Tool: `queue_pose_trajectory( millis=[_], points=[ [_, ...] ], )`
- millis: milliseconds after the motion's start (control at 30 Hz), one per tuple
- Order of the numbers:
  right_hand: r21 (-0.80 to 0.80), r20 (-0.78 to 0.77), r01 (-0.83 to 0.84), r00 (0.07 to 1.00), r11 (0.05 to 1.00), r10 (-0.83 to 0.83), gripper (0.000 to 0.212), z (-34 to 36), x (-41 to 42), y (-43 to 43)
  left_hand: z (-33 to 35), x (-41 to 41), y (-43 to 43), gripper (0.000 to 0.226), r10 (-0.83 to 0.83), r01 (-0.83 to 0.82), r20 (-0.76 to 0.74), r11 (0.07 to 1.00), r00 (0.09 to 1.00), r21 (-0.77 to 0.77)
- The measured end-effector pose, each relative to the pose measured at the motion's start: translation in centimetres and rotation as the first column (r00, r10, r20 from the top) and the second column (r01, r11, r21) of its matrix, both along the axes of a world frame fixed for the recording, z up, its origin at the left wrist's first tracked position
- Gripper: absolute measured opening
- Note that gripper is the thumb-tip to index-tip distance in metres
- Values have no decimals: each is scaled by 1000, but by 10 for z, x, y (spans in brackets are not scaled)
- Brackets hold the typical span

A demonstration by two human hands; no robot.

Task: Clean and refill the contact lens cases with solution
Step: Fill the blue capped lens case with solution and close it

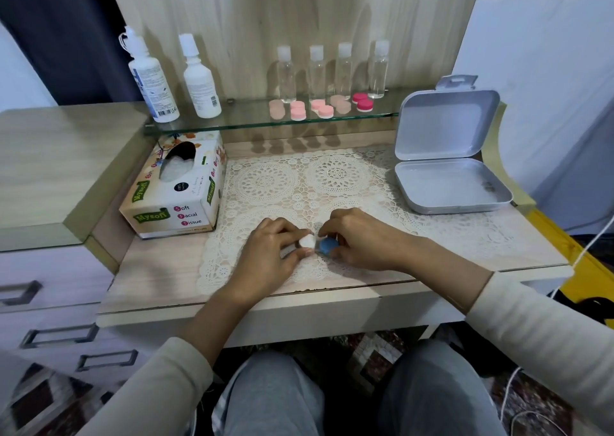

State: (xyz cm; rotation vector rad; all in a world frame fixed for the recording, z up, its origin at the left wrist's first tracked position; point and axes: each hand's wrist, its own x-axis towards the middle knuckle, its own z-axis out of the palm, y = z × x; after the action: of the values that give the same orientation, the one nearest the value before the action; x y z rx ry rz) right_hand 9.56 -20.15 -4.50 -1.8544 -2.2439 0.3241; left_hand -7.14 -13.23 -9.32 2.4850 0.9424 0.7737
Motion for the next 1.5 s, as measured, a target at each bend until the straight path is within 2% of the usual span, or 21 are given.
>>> queue_pose_trajectory(
  millis=[233, 433, 667, 833, 1200, 1333, 1500],
  points=[
    [42, -17, 39, 999, 998, -38, 23, -3, 7, -4, 19, 4, 5, 39, -37, 30, -54, 992, 998, -125],
    [154, 2, 161, 987, 975, -163, 22, 27, 42, 3, 26, 20, 22, 42, 23, -32, -107, 995, 994, -91],
    [396, 19, 308, 939, 865, -343, 22, 79, 99, 42, 23, 69, 46, 48, -11, 3, -160, 999, 987, -48],
    [441, 67, 414, 870, 796, -489, 25, 112, 133, 86, 20, 85, 69, 55, -16, 8, -246, 999, 969, -34],
    [320, 269, 552, 726, 770, -632, 26, 115, 153, 150, 1, 83, 81, 59, -3, 6, -271, 1000, 963, 10],
    [252, 316, 580, 707, 774, -633, 17, 115, 148, 153, 0, 82, 81, 59, -4, 5, -264, 1000, 965, 3],
    [223, 335, 608, 687, 762, -645, 23, 111, 146, 153, 0, 83, 81, 59, -3, 1, -266, 1000, 964, -6]
  ],
)
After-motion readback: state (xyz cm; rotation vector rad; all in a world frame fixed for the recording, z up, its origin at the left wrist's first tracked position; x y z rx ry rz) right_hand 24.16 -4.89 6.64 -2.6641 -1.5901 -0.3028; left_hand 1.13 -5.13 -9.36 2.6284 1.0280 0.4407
